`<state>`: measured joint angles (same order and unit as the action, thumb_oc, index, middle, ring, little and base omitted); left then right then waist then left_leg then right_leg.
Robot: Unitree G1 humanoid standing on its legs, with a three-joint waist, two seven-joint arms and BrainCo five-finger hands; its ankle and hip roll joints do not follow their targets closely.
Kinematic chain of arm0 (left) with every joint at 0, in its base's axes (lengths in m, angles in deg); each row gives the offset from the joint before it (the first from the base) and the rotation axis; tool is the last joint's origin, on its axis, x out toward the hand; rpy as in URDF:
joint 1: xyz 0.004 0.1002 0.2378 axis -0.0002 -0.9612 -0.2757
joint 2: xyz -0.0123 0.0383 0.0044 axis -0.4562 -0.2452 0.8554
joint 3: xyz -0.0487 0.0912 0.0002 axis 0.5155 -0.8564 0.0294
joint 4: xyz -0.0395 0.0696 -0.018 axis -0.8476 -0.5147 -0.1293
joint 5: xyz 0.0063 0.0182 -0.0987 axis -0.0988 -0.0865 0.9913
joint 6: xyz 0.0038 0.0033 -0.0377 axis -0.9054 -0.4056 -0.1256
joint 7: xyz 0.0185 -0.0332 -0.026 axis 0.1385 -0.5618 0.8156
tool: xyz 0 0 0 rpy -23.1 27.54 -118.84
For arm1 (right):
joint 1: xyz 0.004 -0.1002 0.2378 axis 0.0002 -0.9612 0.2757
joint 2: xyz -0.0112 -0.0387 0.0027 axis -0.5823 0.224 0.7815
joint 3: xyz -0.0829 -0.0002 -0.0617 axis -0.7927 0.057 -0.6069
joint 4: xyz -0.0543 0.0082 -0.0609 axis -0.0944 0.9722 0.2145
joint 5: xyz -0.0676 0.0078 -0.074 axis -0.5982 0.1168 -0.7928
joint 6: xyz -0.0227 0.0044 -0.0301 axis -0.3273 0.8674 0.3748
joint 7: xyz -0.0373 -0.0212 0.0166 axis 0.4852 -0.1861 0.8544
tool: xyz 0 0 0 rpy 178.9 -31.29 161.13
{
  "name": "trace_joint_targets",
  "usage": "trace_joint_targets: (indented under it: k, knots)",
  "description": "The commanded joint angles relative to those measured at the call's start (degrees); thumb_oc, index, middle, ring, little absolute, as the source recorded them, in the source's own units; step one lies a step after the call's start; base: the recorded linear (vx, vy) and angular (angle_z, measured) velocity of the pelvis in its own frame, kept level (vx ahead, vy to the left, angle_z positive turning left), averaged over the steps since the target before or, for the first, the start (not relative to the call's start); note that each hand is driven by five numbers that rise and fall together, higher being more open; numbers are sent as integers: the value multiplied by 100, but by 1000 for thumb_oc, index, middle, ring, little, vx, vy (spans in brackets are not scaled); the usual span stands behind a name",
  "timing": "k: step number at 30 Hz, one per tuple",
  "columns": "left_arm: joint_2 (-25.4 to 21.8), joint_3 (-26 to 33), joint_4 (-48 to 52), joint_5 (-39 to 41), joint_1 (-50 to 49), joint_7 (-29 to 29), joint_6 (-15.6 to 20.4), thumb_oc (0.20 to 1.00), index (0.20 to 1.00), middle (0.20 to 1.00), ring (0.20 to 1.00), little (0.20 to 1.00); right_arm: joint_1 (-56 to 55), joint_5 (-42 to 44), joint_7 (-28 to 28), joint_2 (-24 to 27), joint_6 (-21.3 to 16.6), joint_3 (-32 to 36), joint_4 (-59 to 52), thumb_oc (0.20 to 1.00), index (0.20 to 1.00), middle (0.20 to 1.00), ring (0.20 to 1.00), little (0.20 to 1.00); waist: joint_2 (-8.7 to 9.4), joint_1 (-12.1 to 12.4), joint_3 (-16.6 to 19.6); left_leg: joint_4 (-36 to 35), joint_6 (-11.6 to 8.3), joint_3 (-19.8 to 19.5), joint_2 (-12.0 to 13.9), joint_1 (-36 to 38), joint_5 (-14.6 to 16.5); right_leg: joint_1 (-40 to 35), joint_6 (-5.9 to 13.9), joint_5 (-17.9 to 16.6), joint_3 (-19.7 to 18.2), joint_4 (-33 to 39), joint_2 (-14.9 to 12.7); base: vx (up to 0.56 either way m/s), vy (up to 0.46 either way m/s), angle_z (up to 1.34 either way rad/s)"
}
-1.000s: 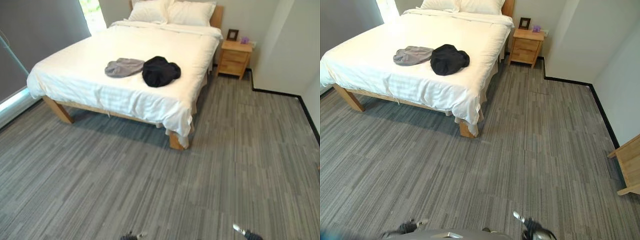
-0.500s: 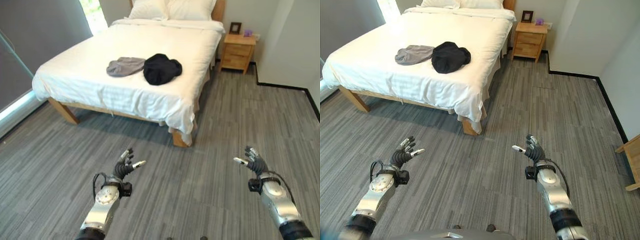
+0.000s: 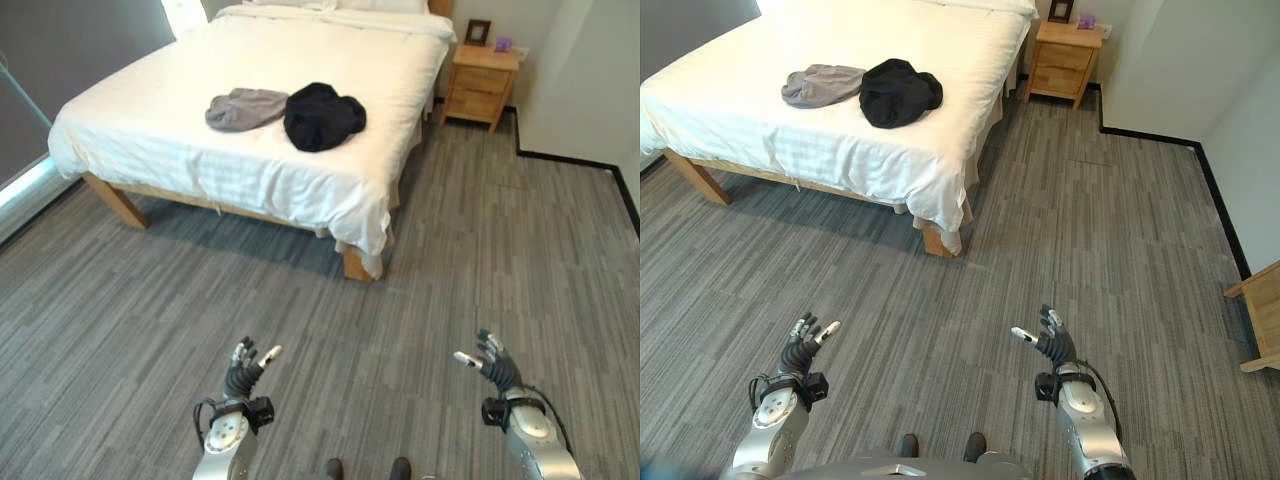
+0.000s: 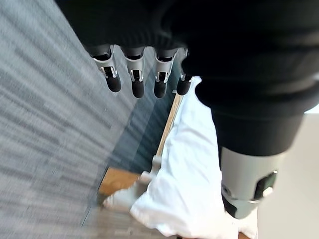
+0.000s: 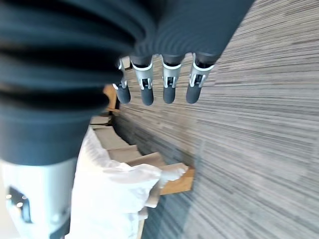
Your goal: Pick up bed clothes into laundry basket.
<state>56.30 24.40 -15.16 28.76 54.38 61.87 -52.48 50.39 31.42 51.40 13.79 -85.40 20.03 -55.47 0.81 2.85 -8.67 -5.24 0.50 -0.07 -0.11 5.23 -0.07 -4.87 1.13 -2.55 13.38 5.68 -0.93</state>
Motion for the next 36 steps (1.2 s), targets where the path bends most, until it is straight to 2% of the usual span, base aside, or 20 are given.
trace_joint_targets:
  k: [1,3,4,5,7,8,11,12,14,15,16,19,22,24,25,27,28,31,32,36]
  knots:
    - [-460,181,301,-230,446,292,574,1000,1000,1000,1000,1000,399,224,64,72,-478,-45,-309,1000,1000,1000,1000,1000,179,236,26,163,-173,-254,-16,-256,2,79,905,304,-462,-712,-910,59,181,-18]
    - [-599,271,293,-415,546,354,560,1000,1000,1000,1000,1000,427,393,3,11,-511,-66,-411,1000,1000,1000,1000,1000,149,242,-88,281,-17,-310,-122,-258,125,478,964,89,-585,-1686,-1077,95,262,-16]
    - [-606,285,303,-462,551,377,532,1000,1000,1000,1000,1000,385,434,-20,-16,-524,-77,-533,1000,1000,1000,1000,1000,158,230,-123,332,59,-329,-186,-243,173,719,957,-183,-666,-2175,-1162,136,406,5]
    - [-609,321,359,-396,545,385,521,1000,1000,1000,1000,1000,363,462,-45,-56,-519,-122,-625,1000,1000,1000,1000,1000,25,176,-292,423,218,-336,-211,-132,271,1158,903,-777,-644,-3266,-1305,155,361,23]
    - [-595,360,423,-362,495,368,494,1000,1000,1000,1000,1000,273,504,-106,-84,-517,-132,-749,1000,1000,1000,1000,1000,-78,101,-425,506,272,-398,-151,-19,381,1665,869,-663,-669,-3885,-1203,275,243,32]
    - [-579,345,411,-402,512,354,492,1000,1000,1000,1000,1000,243,521,-146,-92,-495,-96,-752,1000,1000,1000,1000,1000,-72,7,-463,479,233,-463,-109,161,464,2119,831,-388,-596,-3659,-1047,301,66,17]
    - [-564,310,438,-379,494,286,483,1000,1000,1000,1000,1000,121,608,-176,-65,-487,-9,-778,1000,1000,1000,1000,1000,-71,-182,-489,365,138,-688,-58,579,677,2358,807,-192,-521,-2953,-828,435,-48,16]
    - [-557,283,366,-411,554,228,463,1000,1000,1000,1000,1000,-11,697,-171,-60,-539,96,-776,1000,1000,1000,1000,1000,47,-370,-452,265,26,-947,-75,909,805,2607,880,-333,-607,-1849,-668,511,-117,54]
    - [-552,279,360,-411,551,226,467,1000,1000,1000,1000,1000,-20,698,-172,-53,-540,96,-779,1000,1000,1000,1000,1000,-36,-398,-476,227,12,-970,24,980,824,2478,871,-362,-525,-1732,-597,487,-106,79]
    - [-532,200,256,-556,637,167,456,1000,1000,1000,1000,1000,-113,751,-167,-71,-525,161,-693,1000,1000,1000,1000,1000,-33,-657,-401,189,-139,-1323,192,1419,1021,2686,1051,-716,-631,-655,-438,585,-124,76]
    - [-530,200,256,-556,637,168,456,1000,1000,1000,1000,1000,-113,751,-167,-70,-525,161,-692,1000,1000,1000,1000,1000,-41,-662,-405,188,-140,-1326,201,1425,1023,2674,1050,-717,-623,-647,-433,737,-169,91]
    - [-418,99,292,-543,560,106,448,1000,1000,1000,1000,1000,-164,699,-242,8,-485,142,-770,1000,1000,1000,1000,1000,-100,-657,-225,750,-334,-1391,342,1463,749,2460,839,-670,-619,-1132,-358,443,-105,80]
    - [-248,41,328,-182,534,61,488,1000,1000,1000,1000,1000,-52,941,-178,126,-537,168,-843,1000,1000,1000,1000,1000,-120,-650,-144,2825,-859,-1057,384,693,-657,1901,547,-386,-483,-1287,-255,541,-195,51]
    - [-293,-37,404,-188,592,34,478,1000,1000,1000,1000,1000,47,1203,-198,187,-624,132,-770,1000,1000,1000,1000,1000,160,-468,-347,4588,-847,-708,147,-309,-942,1341,280,-174,-465,-1137,-359,447,-328,65]
    - [-293,-36,444,-172,646,76,456,1000,1000,1000,1000,1000,113,1151,-120,249,-590,141,-741,1000,1000,1000,1000,1000,213,-355,-455,4768,-703,-450,220,-561,-756,1091,200,-50,-448,-1072,-312,393,-323,16]
    - [-247,-84,560,48,710,-9,455,1000,1000,1000,1000,1000,211,1043,48,395,-548,287,-682,1000,1000,1000,1000,1000,329,-31,-546,4207,-522,66,601,-1550,-496,409,212,179,-456,-746,-354,502,-230,-44]
    - [-249,-86,561,48,712,-8,454,1000,1000,1000,1000,1000,211,1043,48,393,-547,291,-682,1000,1000,1000,1000,1000,345,-28,-538,4182,-516,75,585,-1552,-519,418,215,166,-459,-735,-370,467,-99,-25]
    - [-254,-193,550,15,726,-42,499,1000,1000,1000,1000,1000,161,1053,37,371,-605,401,-795,1000,1000,1000,1000,1000,271,69,-405,2574,-578,377,959,-1697,-529,103,346,364,-388,-578,-384,486,114,9]
    - [-191,-250,541,93,687,-60,510,1000,1000,1000,1000,1000,142,938,40,421,-615,459,-865,1000,1000,1000,1000,1000,180,216,-306,1222,-661,144,906,-1621,-729,-228,440,506,-482,-398,-348,506,185,-21]
    - [-172,-227,574,-11,585,-82,493,1000,1000,1000,1000,1000,222,743,12,410,-616,478,-915,1000,1000,1000,1000,1000,101,316,-178,539,-870,-362,758,-1497,-1049,-570,529,659,-653,-302,-361,356,145,-26]
